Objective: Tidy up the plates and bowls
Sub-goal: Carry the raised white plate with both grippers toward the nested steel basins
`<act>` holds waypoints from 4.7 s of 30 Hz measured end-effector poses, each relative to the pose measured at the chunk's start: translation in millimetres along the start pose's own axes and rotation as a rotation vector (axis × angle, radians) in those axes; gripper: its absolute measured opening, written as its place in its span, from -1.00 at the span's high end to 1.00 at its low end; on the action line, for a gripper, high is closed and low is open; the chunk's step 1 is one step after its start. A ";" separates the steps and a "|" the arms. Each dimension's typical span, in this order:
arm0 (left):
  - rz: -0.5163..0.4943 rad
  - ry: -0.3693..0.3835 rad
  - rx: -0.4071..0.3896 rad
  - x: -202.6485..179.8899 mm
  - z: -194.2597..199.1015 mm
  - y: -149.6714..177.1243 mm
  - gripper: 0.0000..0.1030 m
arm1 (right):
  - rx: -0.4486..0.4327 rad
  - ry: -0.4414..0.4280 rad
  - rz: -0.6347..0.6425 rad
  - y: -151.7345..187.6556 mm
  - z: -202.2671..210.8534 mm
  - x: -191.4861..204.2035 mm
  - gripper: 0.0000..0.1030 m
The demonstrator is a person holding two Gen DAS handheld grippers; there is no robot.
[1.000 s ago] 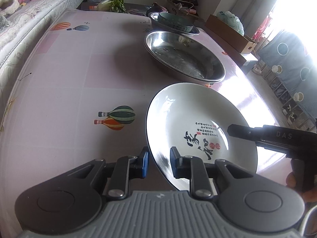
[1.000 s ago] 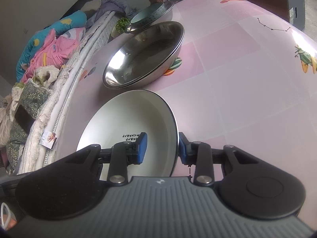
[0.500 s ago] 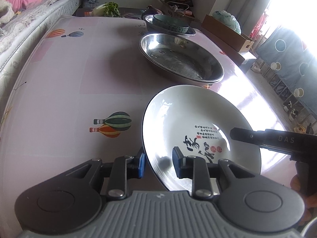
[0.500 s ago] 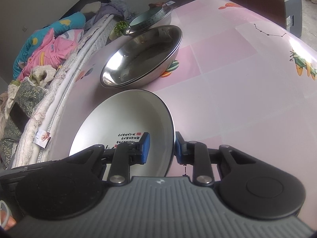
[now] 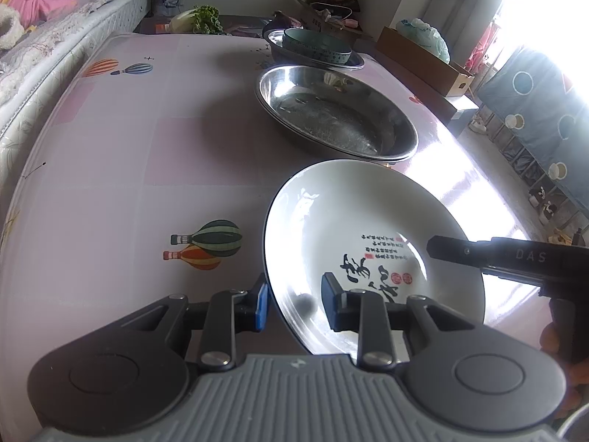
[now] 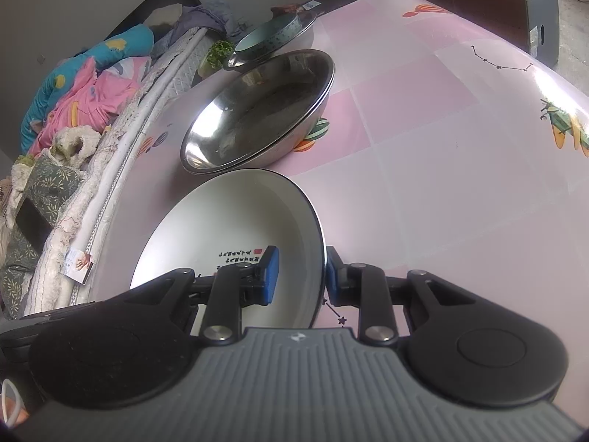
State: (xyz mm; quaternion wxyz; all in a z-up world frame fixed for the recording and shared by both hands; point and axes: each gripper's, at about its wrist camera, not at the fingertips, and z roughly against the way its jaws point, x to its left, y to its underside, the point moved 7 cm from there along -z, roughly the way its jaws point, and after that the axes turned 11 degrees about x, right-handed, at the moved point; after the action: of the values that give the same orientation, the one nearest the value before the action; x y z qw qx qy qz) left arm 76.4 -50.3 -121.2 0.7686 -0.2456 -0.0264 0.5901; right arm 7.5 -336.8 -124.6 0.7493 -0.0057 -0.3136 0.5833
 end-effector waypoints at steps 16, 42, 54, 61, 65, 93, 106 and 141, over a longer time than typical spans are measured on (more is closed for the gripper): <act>-0.006 -0.005 0.002 -0.6 -1.8 -0.6 0.42 | -0.008 -0.002 0.005 -0.6 -0.5 -0.9 0.52; -0.035 -0.056 -0.023 -6.5 -5.1 -1.8 0.31 | -0.022 -0.018 -0.001 1.6 0.8 -2.9 0.52; -0.093 -0.136 -0.090 -12.6 -6.5 -2.9 0.26 | -0.042 -0.001 0.042 6.0 1.5 -0.1 0.55; -0.105 -0.167 -0.097 -14.8 -5.5 -3.7 0.27 | -0.059 0.041 0.078 8.0 2.2 4.9 0.55; -0.112 -0.170 -0.098 -14.5 -4.8 -5.0 0.28 | -0.066 0.051 0.097 6.9 3.3 7.4 0.55; -0.068 -0.167 -0.065 -15.9 -9.3 -8.8 0.06 | -0.077 0.043 0.073 9.5 1.1 9.8 0.47; -0.058 -0.164 -0.063 -14.9 -5.3 -7.3 0.06 | -0.071 0.046 0.078 8.3 3.3 13.1 0.47; -0.097 -0.163 -0.090 -13.0 6.2 -1.9 0.31 | -0.058 0.047 0.069 14.0 5.3 9.5 0.53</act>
State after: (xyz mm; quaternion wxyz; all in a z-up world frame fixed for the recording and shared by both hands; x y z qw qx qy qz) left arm 72.1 -60.4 -111.7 0.7797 -0.2293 -0.1272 0.5686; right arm -6.1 -325.9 -121.2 0.7353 -0.0518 -0.3124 0.5992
